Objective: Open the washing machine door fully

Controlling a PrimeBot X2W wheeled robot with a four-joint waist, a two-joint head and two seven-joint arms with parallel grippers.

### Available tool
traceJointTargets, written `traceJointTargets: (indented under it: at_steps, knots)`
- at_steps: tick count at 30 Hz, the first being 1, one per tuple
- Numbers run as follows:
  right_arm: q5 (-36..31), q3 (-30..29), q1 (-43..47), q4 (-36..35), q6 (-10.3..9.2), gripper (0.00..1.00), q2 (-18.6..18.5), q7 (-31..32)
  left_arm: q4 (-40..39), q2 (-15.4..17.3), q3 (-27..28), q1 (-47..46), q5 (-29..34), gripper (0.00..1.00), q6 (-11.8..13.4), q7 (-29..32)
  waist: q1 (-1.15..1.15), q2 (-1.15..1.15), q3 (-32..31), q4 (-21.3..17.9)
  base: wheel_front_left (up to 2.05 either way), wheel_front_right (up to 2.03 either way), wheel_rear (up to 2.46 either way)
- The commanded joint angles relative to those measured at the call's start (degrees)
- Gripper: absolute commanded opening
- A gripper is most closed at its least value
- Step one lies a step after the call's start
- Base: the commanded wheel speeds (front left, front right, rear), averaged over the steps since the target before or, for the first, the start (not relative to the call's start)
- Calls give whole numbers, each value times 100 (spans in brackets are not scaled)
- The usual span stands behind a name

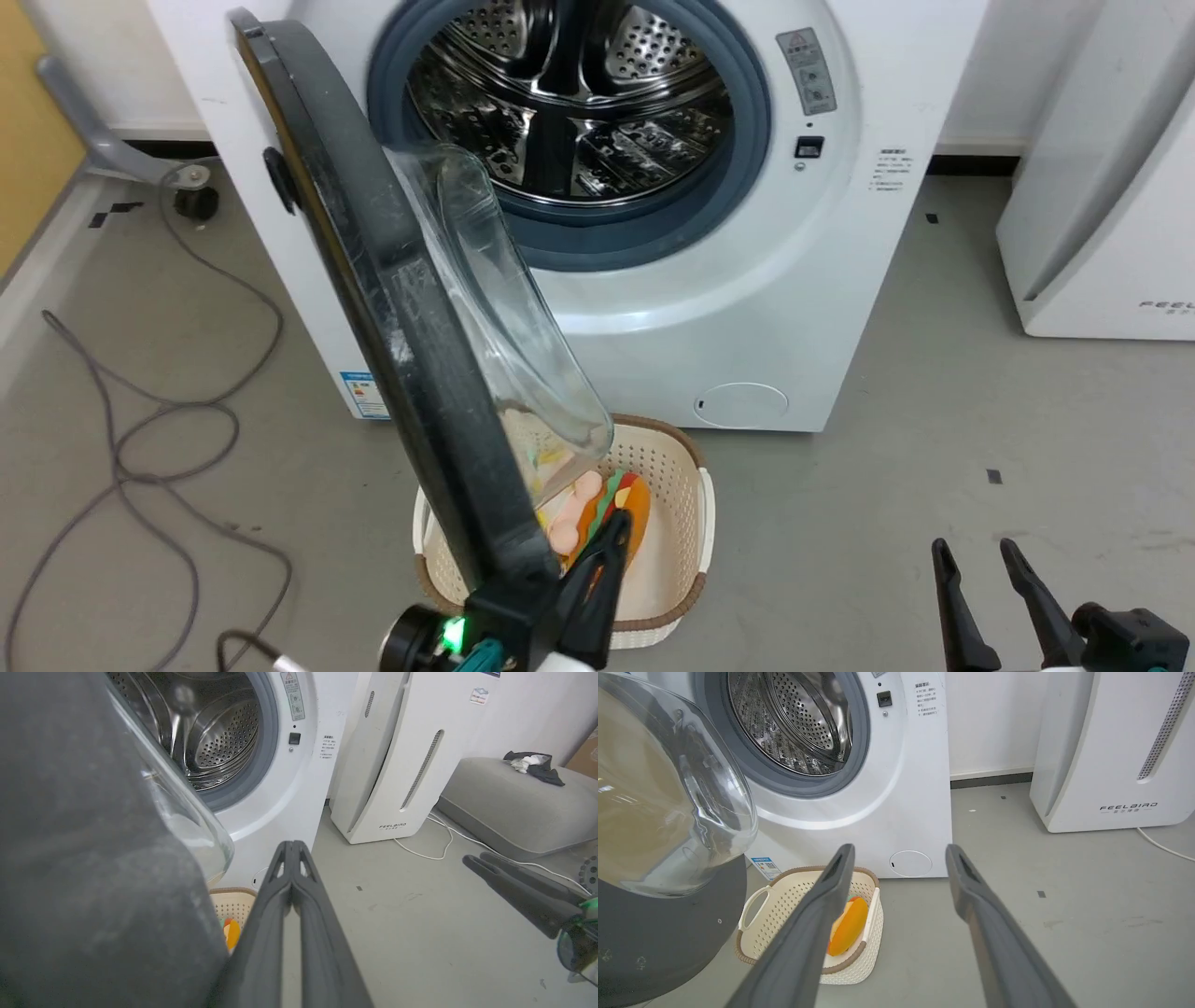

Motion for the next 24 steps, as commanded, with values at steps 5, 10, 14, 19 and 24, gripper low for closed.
traceJointTargets:
  at_steps: [5,10,14,19,24]
  knots:
    - [35,-26,-28,27,3,100,20,-28,-466,184,182,408,33,0,283,107,0,0,-51,146,0,0,0]
    - [52,-49,17,33,3,100,20,-19,-901,291,288,697,57,0,484,199,0,0,-99,321,0,0,0]
    - [74,-70,55,32,3,100,20,-31,-1181,374,371,893,62,0,616,308,0,0,-141,499,0,0,0]
    - [102,-81,87,37,3,100,20,-52,-1311,506,443,1032,143,0,724,398,0,0,-165,754,0,0,0]
    - [96,-100,95,36,3,100,20,-76,-1378,534,604,1103,131,0,851,321,0,0,-169,939,0,0,0]
